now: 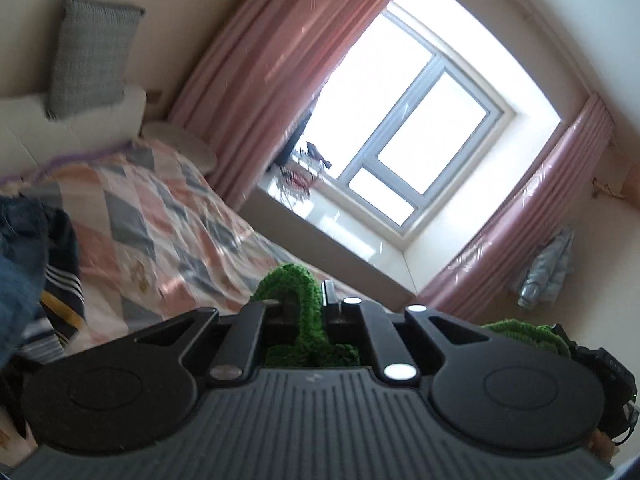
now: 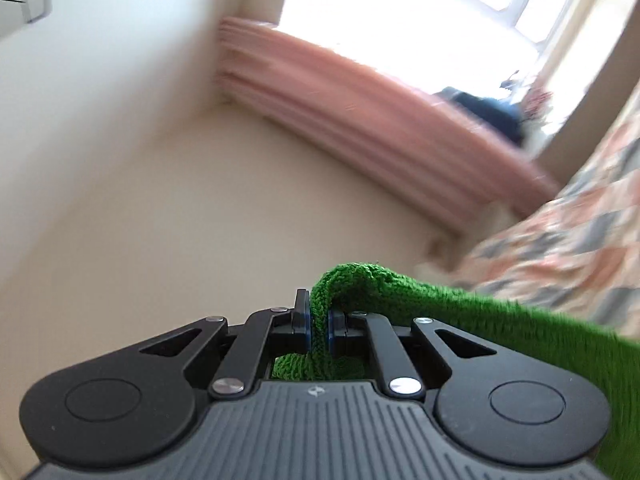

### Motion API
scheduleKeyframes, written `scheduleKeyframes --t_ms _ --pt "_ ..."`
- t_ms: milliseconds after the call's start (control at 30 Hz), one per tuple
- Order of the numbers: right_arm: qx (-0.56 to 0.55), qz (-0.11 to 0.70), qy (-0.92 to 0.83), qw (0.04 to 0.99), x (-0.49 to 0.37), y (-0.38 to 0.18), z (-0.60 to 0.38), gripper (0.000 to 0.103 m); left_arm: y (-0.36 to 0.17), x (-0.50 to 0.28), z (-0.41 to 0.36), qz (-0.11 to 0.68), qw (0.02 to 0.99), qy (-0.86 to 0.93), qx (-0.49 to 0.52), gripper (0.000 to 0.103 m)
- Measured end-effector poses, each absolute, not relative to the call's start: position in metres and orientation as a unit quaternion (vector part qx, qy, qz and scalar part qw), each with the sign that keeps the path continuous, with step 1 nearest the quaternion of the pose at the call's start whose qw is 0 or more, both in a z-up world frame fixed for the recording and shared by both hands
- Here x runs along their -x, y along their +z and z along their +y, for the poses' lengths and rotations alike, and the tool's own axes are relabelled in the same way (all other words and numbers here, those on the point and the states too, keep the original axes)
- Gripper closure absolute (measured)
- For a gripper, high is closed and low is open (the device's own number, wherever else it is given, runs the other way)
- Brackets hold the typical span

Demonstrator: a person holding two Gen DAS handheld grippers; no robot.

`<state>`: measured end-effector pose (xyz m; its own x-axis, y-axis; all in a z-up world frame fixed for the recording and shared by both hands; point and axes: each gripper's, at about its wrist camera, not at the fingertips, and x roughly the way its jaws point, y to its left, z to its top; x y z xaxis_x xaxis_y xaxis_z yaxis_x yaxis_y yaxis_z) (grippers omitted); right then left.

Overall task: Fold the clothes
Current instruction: 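Lift the green vest off the pile with both grippers, then lay the green vest flat on the duvet with both grippers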

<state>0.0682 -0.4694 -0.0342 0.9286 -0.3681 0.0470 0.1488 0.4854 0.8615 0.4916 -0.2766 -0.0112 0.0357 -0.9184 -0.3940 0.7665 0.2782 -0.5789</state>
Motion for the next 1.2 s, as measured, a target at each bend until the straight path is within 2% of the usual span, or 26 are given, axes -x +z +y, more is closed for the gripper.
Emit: scheduleKeyframes --t_ms 133,267,400,500,633,800,833,933,967,1000,1033,1100,1133,1200 --pt "-0.504 -0.115 -0.218 0.828 0.005 -0.051 -0.513 0.095 -0.062 -0.444 -0.357 0.395 0.698 -0.594 0.064 0.097" --pt "-0.494 -0.127 -0.256 0.821 0.09 -0.041 -0.536 0.094 -0.051 -0.387 -0.386 0.383 0.685 -0.617 0.067 0.097" --pt "-0.47 -0.144 -0.244 0.836 0.147 -0.022 -0.524 0.095 0.001 -0.333 -0.361 0.335 0.687 -0.641 0.069 0.097" --pt "-0.467 -0.122 -0.224 0.847 0.179 -0.041 -0.495 0.094 -0.006 -0.305 -0.318 0.318 0.694 -0.643 0.058 0.097" --pt "-0.509 -0.023 -0.22 0.832 0.202 -0.122 -0.438 0.094 -0.094 -0.278 -0.25 0.381 0.701 -0.603 -0.004 0.096" --pt "-0.588 0.179 -0.249 0.748 0.211 -0.274 -0.364 0.091 -0.29 -0.251 -0.186 0.554 0.674 -0.459 -0.168 0.091" --pt "-0.606 0.22 -0.255 0.721 0.211 -0.307 -0.354 0.087 -0.327 -0.248 -0.176 0.578 0.666 -0.426 -0.205 0.092" --pt "-0.623 0.34 -0.299 0.638 0.211 -0.4 -0.329 0.085 -0.405 -0.249 -0.155 0.608 0.648 -0.368 -0.275 0.092" --pt "-0.626 0.346 -0.306 0.628 0.214 -0.421 -0.322 0.085 -0.42 -0.252 -0.152 0.611 0.643 -0.367 -0.28 0.092" --pt "-0.632 0.334 -0.309 0.628 0.218 -0.435 -0.318 0.085 -0.43 -0.256 -0.151 0.607 0.642 -0.378 -0.277 0.086" --pt "-0.633 0.314 -0.309 0.637 0.222 -0.442 -0.317 0.084 -0.438 -0.259 -0.153 0.6 0.642 -0.389 -0.277 0.073" --pt "-0.622 0.28 -0.318 0.659 0.225 -0.451 -0.316 0.073 -0.449 -0.263 -0.16 0.577 0.647 -0.409 -0.284 0.062" --pt "-0.614 0.27 -0.324 0.667 0.221 -0.457 -0.322 0.064 -0.456 -0.265 -0.164 0.569 0.648 -0.417 -0.287 0.062" --pt "-0.601 0.26 -0.333 0.679 0.22 -0.468 -0.323 0.061 -0.466 -0.262 -0.174 0.565 0.644 -0.431 -0.284 0.059"
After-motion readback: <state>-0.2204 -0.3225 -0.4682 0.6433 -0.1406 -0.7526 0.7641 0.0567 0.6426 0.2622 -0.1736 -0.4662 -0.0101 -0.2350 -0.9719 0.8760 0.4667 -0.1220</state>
